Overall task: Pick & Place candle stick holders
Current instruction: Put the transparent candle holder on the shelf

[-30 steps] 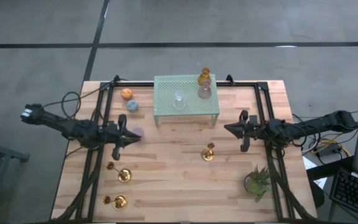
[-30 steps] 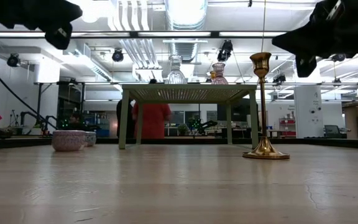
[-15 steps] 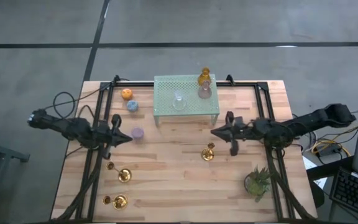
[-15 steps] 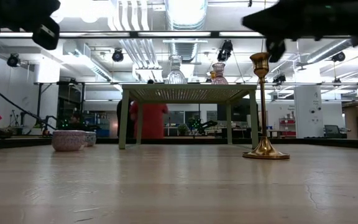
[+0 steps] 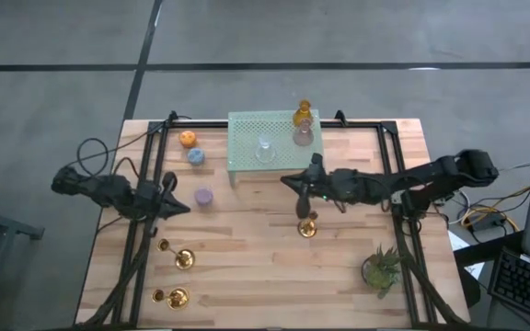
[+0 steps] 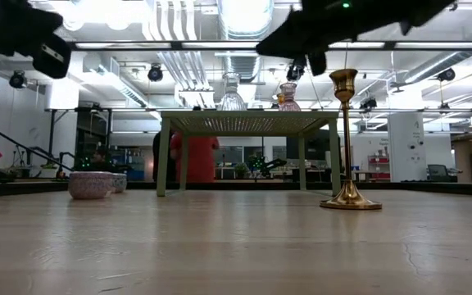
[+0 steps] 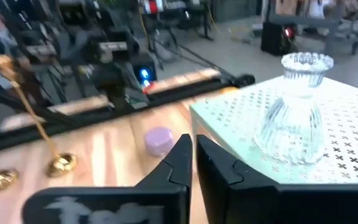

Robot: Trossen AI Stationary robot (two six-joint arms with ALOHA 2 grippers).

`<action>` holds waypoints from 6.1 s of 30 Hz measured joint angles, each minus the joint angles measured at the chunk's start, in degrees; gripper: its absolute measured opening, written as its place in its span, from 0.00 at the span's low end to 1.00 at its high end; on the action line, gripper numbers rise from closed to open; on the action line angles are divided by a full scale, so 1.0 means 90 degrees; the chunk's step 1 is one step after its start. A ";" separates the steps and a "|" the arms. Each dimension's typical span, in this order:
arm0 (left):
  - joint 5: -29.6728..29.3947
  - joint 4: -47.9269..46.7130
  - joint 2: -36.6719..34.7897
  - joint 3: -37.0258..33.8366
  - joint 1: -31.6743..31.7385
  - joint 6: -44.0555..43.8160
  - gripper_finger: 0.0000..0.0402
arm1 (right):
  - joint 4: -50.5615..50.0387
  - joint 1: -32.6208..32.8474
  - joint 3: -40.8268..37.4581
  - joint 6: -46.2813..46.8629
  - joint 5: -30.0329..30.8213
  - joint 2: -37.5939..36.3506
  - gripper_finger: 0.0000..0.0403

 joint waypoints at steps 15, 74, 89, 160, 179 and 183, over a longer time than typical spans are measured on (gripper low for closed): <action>-0.0360 0.0885 -0.0003 -0.0815 0.0005 0.0132 0.03 | -0.1163 -0.0232 0.0914 -0.0208 0.1209 0.0475 0.51; -0.0585 0.1267 0.0084 -0.1093 0.0002 0.0307 0.03 | 0.1353 -0.1188 0.1177 -0.1001 0.1247 0.2256 0.71; -0.0585 0.1267 0.0091 -0.1093 0.0002 0.0305 0.03 | 0.1323 -0.1340 0.1869 -0.1229 0.1247 0.2904 0.64; -0.0585 0.1267 0.0104 -0.1098 0.0005 0.0304 0.03 | -0.0574 -0.1177 -0.0699 0.0081 0.1396 -0.0842 0.31; -0.0584 0.1267 0.0104 -0.1098 0.0005 0.0304 0.03 | -0.0494 -0.1488 -0.0804 0.0176 0.1490 -0.0745 0.32; -0.0585 0.1267 0.0103 -0.1098 0.0003 0.0304 0.03 | -0.0492 -0.1525 -0.0804 0.0207 0.1490 -0.0745 0.35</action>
